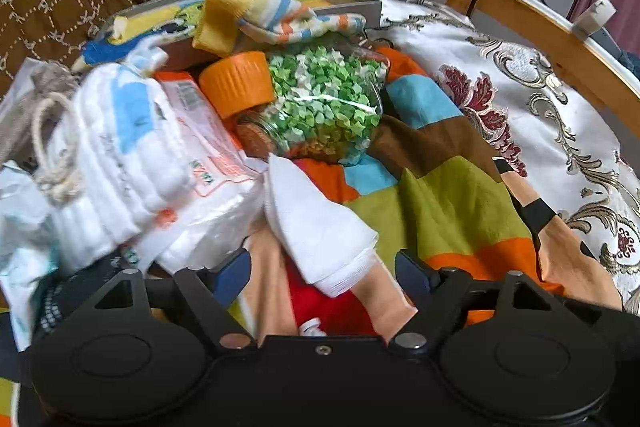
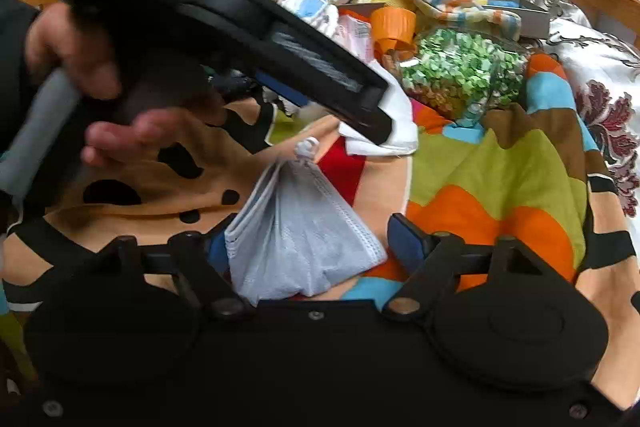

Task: Organize soft objects
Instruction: 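Grasp the white towel with the left gripper while the right gripper grasps the grey mask, then carry the towel and mask over the cartoon tray and release both inside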

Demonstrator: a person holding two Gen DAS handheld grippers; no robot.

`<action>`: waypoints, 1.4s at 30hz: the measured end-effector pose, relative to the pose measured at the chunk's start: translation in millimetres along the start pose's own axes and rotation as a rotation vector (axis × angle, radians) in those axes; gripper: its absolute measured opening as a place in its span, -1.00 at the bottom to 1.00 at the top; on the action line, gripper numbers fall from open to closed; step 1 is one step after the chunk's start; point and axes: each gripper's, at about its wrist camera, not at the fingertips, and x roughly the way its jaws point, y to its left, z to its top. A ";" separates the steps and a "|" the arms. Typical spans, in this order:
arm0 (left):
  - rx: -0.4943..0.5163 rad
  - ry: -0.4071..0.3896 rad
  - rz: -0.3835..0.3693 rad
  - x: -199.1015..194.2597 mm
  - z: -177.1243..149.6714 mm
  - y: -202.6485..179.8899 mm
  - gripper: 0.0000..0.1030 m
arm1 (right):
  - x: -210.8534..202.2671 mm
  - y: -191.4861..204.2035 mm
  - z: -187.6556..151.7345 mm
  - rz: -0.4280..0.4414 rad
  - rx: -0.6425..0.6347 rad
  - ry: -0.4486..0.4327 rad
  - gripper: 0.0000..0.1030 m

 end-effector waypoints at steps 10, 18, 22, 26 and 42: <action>-0.045 0.063 0.031 26.3 8.2 0.6 0.02 | 4.6 -6.7 -2.9 0.040 0.022 0.022 -0.01; -0.085 0.067 0.047 23.9 7.6 9.1 -0.73 | 4.5 -1.2 -1.8 0.036 0.003 0.044 -0.37; -0.093 0.060 0.017 18.8 6.2 6.3 -0.89 | 4.7 1.6 -2.5 0.041 -0.008 0.052 -0.47; -0.056 0.039 0.017 6.2 0.5 -2.0 -0.90 | 5.3 0.5 -0.9 0.045 -0.015 0.053 -0.60; 0.032 -0.075 0.077 -102.5 -18.3 23.2 -0.90 | -13.2 27.5 8.1 -0.140 -0.126 -0.051 -0.87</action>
